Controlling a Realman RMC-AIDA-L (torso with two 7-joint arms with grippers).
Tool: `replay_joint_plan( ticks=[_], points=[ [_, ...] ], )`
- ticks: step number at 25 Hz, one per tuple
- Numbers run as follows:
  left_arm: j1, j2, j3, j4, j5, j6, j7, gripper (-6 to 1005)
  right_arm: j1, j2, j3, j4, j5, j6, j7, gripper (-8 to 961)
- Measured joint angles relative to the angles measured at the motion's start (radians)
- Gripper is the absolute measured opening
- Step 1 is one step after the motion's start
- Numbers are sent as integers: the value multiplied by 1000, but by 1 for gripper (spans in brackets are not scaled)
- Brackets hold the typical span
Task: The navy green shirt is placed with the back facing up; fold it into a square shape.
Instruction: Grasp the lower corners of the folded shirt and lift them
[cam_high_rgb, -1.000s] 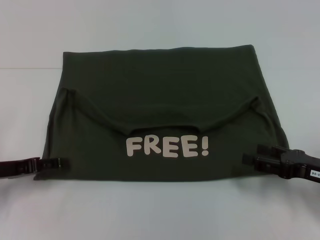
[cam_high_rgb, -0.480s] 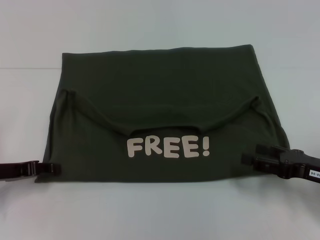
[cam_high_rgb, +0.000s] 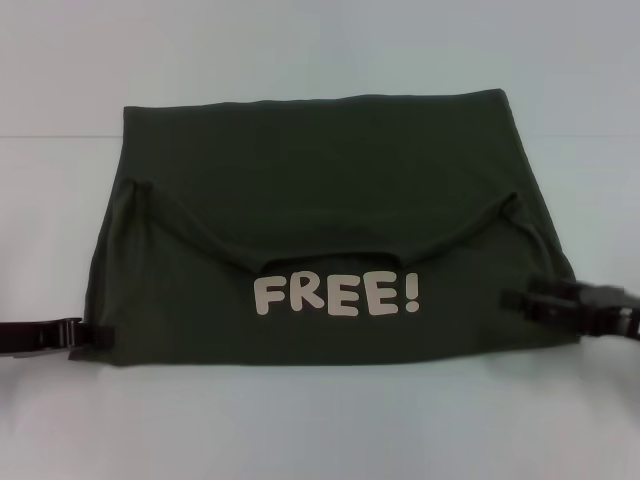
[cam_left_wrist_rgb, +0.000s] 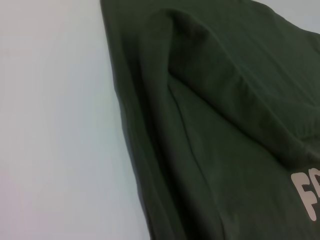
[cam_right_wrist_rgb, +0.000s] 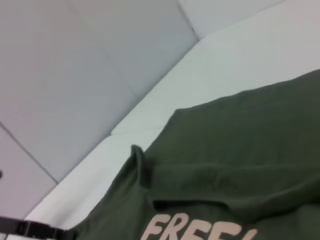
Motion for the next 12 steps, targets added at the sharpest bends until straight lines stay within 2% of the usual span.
replay_joint_plan(
  ticks=[3, 5, 7, 8, 11, 12],
  points=[
    [-1, 2, 0, 0, 0, 4, 0, 70, -1, -18, -4, -99, -29, -41, 164, 903],
    [-2, 5, 0, 1, 0, 6, 0, 61, 1, -40, -10, -193, -80, -75, 334, 903],
    [-2, 5, 0, 1, 0, 6, 0, 51, 14, -68, -26, -263, -150, -90, 510, 902],
    [-3, 6, 0, 1, 0, 6, 0, 46, 30, -93, -41, -292, -202, -100, 611, 902],
    [-3, 6, 0, 1, -1, 6, 0, 36, 80, -147, -54, -305, -302, -129, 790, 901],
    [-3, 6, 0, 1, -1, 6, 1, 35, 98, -157, -54, -305, -330, -133, 825, 900]
  ],
)
